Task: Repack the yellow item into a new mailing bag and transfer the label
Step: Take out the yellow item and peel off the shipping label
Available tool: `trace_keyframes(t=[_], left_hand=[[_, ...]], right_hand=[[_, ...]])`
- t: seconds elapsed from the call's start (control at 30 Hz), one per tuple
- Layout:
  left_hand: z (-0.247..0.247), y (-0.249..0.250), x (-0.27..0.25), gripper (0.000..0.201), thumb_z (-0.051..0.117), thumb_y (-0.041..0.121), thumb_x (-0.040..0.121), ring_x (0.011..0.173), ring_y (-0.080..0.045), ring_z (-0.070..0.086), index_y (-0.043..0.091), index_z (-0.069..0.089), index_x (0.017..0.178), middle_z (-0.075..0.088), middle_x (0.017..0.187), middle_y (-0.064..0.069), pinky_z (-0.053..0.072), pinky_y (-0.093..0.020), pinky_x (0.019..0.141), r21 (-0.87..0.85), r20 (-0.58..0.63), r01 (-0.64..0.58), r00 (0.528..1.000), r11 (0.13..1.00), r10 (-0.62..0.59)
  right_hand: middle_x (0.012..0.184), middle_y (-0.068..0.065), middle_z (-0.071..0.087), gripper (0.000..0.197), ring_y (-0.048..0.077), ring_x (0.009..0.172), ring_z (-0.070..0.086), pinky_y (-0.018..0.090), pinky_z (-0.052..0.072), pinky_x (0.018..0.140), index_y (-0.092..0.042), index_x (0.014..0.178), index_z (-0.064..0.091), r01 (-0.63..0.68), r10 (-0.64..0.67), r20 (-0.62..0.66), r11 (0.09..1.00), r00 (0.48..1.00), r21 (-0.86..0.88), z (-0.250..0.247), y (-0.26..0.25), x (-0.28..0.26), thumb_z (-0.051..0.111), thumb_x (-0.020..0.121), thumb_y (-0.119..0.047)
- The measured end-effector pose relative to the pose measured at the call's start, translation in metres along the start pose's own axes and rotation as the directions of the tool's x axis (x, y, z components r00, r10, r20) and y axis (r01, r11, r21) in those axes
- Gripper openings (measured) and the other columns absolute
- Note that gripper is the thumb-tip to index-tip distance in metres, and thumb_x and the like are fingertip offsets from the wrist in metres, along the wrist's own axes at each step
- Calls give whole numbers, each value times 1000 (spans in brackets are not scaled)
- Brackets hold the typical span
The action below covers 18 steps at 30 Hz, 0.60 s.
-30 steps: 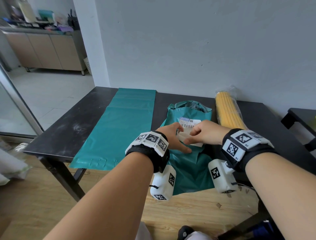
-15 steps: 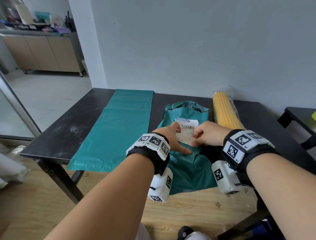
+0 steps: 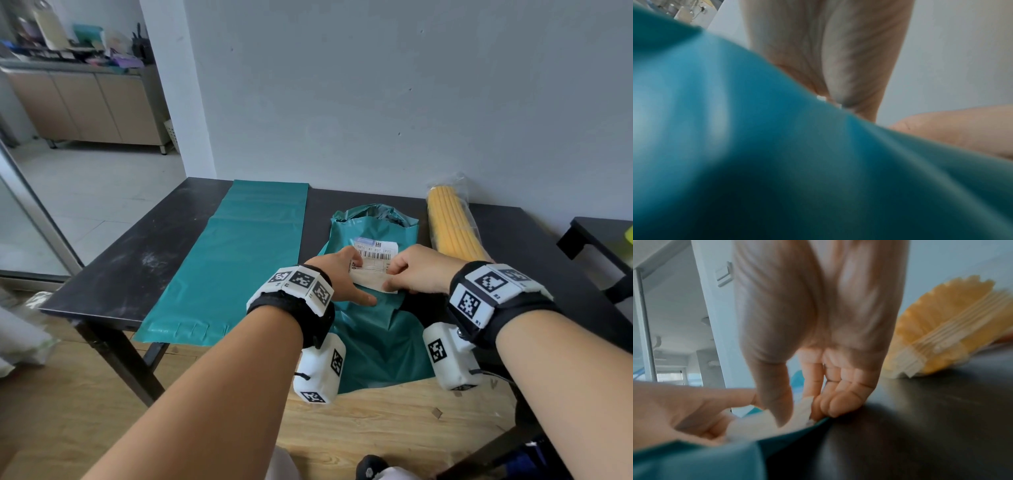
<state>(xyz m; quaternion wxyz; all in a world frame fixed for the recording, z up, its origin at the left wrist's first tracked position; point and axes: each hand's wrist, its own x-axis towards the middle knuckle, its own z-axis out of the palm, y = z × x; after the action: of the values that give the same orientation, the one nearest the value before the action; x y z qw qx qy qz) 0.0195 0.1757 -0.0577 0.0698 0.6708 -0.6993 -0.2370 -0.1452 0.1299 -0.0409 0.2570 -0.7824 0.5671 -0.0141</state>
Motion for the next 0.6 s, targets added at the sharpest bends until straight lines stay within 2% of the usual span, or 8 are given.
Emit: trace_keyframes(t=[0.07, 0.1, 0.17, 0.23, 0.37, 0.6], left_hand=[[-1, -2, 0, 78, 75, 52, 71, 95, -20, 57, 28, 37, 135, 59, 112, 1, 48, -32, 85, -4, -11, -8, 1000, 1000, 8], [-1, -3, 0, 81, 76, 51, 71, 99, -20, 58, 27, 35, 137, 59, 117, 1, 48, -31, 86, -3, -21, -14, 1000, 1000, 14], [-1, -3, -1, 88, 77, 50, 70, 105, -21, 59, 26, 31, 142, 59, 123, 1, 47, -30, 86, -5, -35, -23, 999, 1000, 23], [-1, -3, -2, 93, 78, 49, 70, 109, -21, 58, 25, 29, 145, 59, 125, 0, 46, -29, 87, -10, -40, -25, 999, 1000, 25], [-2, -4, -2, 88, 78, 45, 71, 112, -20, 57, 24, 33, 143, 58, 128, 1, 45, -28, 90, -39, -35, -33, 999, 999, 32], [-2, -3, -4, 89, 77, 45, 73, 118, -21, 54, 23, 31, 146, 55, 134, 0, 43, -29, 94, -35, -30, -35, 999, 999, 34]], right_hand=[[87, 6, 69, 16, 14, 73, 60, 28, 53, 73, -12, 87, 75, -4, 3, 22, 999, 1000, 41, -4, -4, -2, 74, 78, -25], [85, 3, 69, 17, 15, 75, 60, 28, 53, 74, -14, 87, 76, 11, -12, 22, 999, 1000, 33, -5, -6, -2, 74, 78, -28], [83, -5, 67, 20, 14, 80, 61, 29, 51, 78, -17, 88, 76, 64, -63, 13, 998, 998, -24, -4, -12, -1, 76, 77, -35], [88, -4, 68, 23, 14, 84, 62, 30, 50, 79, -18, 89, 75, 97, -97, 10, 994, 995, -44, 2, -19, 2, 77, 76, -36], [90, 0, 66, 26, 15, 81, 60, 27, 47, 71, -15, 93, 71, 102, -101, 7, 991, 995, -91, 11, -26, 10, 78, 76, -33], [77, -5, 62, 15, 12, 73, 57, 23, 42, 61, -21, 78, 66, 88, -88, 17, 994, 996, -59, 10, -23, 16, 77, 78, -32]])
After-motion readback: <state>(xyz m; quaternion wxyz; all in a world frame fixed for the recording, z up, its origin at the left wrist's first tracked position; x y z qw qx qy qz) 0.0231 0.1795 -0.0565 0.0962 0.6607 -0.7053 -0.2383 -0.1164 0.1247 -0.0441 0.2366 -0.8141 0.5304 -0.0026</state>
